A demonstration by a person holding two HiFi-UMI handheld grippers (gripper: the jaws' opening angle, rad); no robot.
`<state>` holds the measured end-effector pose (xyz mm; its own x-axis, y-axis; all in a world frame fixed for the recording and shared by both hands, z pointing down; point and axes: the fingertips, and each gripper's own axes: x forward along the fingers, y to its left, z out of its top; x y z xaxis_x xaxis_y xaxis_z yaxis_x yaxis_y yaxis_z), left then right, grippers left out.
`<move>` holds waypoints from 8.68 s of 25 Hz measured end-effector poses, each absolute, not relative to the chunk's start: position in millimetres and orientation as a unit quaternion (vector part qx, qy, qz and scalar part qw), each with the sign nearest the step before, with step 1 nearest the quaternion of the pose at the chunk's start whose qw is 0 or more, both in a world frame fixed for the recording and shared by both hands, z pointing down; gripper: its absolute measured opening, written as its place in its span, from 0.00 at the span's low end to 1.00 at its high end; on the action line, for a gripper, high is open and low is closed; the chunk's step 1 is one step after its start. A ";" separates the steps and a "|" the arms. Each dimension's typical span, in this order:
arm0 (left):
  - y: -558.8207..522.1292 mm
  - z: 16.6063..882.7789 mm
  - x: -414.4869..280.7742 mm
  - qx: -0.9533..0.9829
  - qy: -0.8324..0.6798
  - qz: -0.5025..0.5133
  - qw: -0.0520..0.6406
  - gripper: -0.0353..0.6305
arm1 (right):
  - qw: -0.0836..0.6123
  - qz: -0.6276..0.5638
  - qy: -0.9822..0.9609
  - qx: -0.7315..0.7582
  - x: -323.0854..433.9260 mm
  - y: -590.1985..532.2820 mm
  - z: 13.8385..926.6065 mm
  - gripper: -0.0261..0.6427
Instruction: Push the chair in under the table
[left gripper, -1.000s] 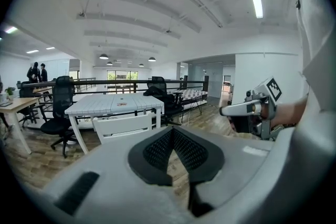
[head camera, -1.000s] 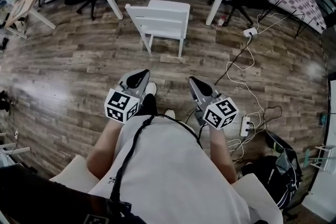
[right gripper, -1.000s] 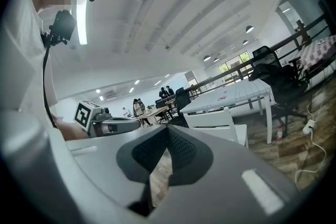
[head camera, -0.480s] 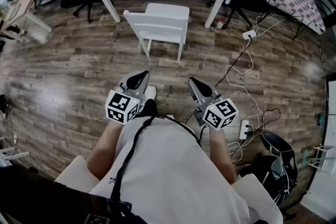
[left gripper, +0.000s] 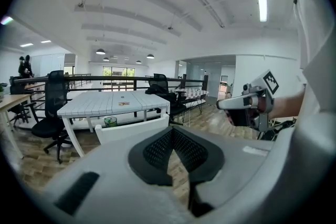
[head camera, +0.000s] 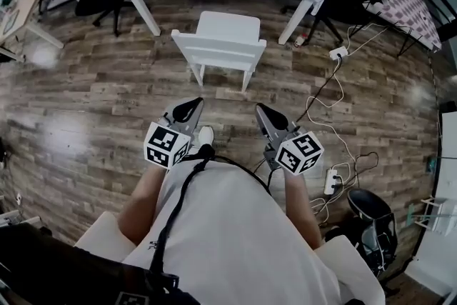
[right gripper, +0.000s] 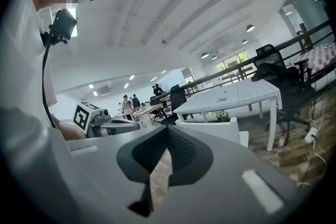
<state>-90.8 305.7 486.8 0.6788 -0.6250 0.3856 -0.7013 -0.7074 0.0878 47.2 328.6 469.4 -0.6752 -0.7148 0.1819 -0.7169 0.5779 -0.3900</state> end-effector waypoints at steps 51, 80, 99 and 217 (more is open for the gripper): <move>23.9 565.2 -145.6 0.903 -0.285 0.318 0.060 0.15 | 0.211 0.169 -0.859 0.435 32.8 43.7 526.8 0.05; -3.2 697.3 -86.4 0.773 -0.058 0.618 -0.131 0.47 | 0.578 -0.022 -0.806 0.128 47.5 23.3 671.0 0.38; -7.0 716.5 -83.7 0.762 -0.023 0.638 -0.106 0.20 | 0.560 0.012 -0.824 0.085 41.8 22.0 679.1 0.17; -331.2 716.2 -29.5 0.766 0.047 0.637 -0.066 0.18 | 0.587 0.042 -0.807 0.052 97.1 -314.0 683.9 0.17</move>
<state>-29.5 -331.2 716.2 0.1832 -0.0118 0.9830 0.1559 -0.9869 -0.0409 97.1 -314.0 683.9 -0.3046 -0.0351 0.9518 -0.1327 0.9911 -0.0059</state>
